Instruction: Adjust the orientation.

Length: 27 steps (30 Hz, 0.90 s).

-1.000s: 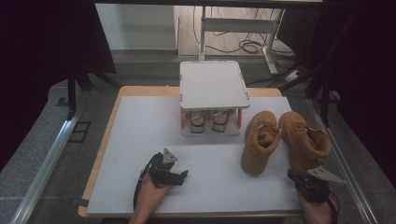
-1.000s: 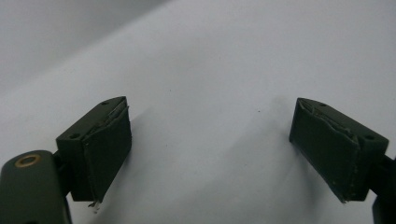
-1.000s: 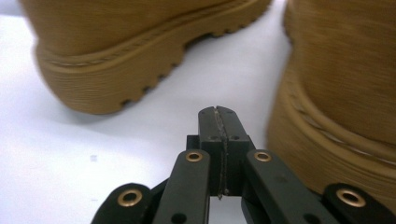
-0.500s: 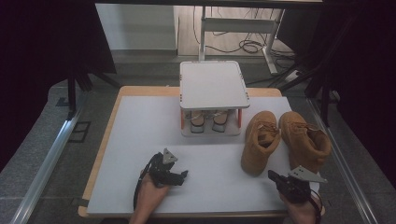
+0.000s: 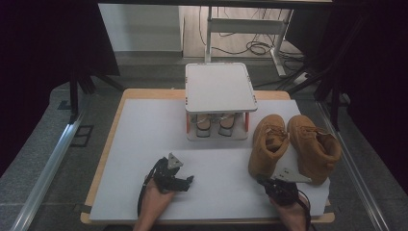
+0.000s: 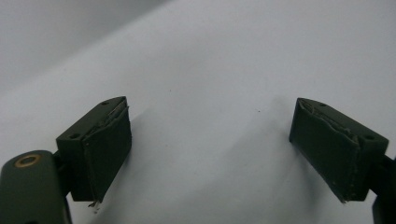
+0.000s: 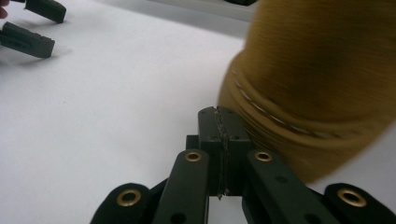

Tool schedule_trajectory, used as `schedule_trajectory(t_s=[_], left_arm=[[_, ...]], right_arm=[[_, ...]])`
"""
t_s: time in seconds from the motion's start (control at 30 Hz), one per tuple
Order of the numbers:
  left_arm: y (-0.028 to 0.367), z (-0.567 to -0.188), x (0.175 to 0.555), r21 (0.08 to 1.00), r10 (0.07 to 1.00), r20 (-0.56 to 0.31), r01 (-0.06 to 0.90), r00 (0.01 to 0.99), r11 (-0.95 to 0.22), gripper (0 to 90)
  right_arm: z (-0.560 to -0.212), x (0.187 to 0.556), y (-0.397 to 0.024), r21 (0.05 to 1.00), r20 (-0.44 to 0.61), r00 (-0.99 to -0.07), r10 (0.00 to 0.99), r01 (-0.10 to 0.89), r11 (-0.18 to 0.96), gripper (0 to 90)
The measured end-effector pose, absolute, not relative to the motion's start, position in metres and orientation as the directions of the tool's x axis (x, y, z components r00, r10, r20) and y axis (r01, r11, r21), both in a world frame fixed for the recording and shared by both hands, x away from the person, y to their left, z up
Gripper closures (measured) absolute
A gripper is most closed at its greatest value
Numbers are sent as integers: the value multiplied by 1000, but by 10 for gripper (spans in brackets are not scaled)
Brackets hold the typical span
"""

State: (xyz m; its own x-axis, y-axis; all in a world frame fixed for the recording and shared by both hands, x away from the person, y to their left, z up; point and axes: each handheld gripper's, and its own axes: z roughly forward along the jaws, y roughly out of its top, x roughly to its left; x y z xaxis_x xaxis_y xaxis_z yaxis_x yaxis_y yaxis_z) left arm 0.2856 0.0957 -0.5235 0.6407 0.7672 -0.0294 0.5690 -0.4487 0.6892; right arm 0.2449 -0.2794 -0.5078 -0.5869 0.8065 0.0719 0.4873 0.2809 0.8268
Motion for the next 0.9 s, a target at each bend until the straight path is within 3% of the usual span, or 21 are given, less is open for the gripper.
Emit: schedule_trajectory(t_s=[0.37,0.9], left_arm=[[96,-524,286,690,767,-29,569,640,-448,128],[96,-523,285,690,767,-29,568,641,-449,129]], right_arm=[[-515,257,-259,823,30,-593,804,472,318,900],[-515,253,-266,818,-9,-593,805,459,347,900]])
